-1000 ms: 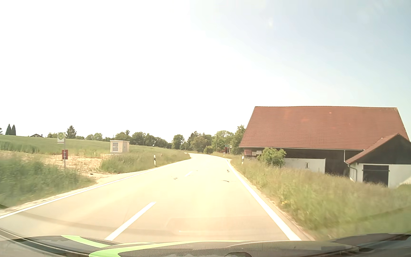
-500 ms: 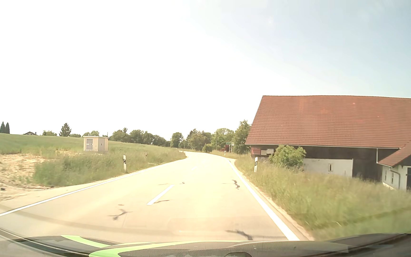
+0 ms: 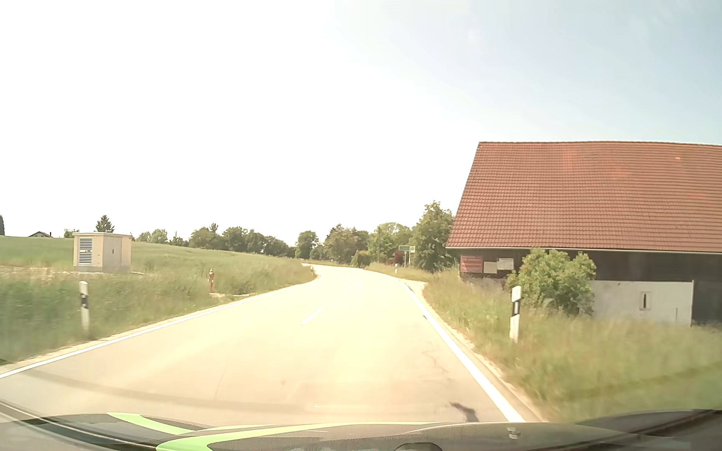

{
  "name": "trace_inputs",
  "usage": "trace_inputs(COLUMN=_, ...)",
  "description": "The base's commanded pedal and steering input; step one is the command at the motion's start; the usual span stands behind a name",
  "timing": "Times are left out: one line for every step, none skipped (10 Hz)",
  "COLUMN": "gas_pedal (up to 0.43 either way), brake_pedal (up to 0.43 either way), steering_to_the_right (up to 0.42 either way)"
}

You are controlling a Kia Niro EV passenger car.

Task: Follow the waypoints while adhering to traffic rules and regulations

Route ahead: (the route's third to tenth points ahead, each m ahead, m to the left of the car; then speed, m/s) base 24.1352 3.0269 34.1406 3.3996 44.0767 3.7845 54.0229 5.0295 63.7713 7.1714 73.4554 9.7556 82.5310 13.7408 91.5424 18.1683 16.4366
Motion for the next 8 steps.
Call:
trace_inputs(gas_pedal=0.028, brake_pedal=0.0, steering_to_the_right=0.002)
trace_inputs(gas_pedal=0.047, brake_pedal=0.0, steering_to_the_right=0.002)
trace_inputs(gas_pedal=0.047, brake_pedal=0.0, steering_to_the_right=0.002)
trace_inputs(gas_pedal=0.047, brake_pedal=0.0, steering_to_the_right=0.001)
trace_inputs(gas_pedal=0.047, brake_pedal=0.0, steering_to_the_right=0.001)
trace_inputs(gas_pedal=0.059, brake_pedal=0.0, steering_to_the_right=0.001)
trace_inputs(gas_pedal=0.067, brake_pedal=0.0, steering_to_the_right=0.0)
trace_inputs(gas_pedal=0.079, brake_pedal=0.0, steering_to_the_right=-0.002)
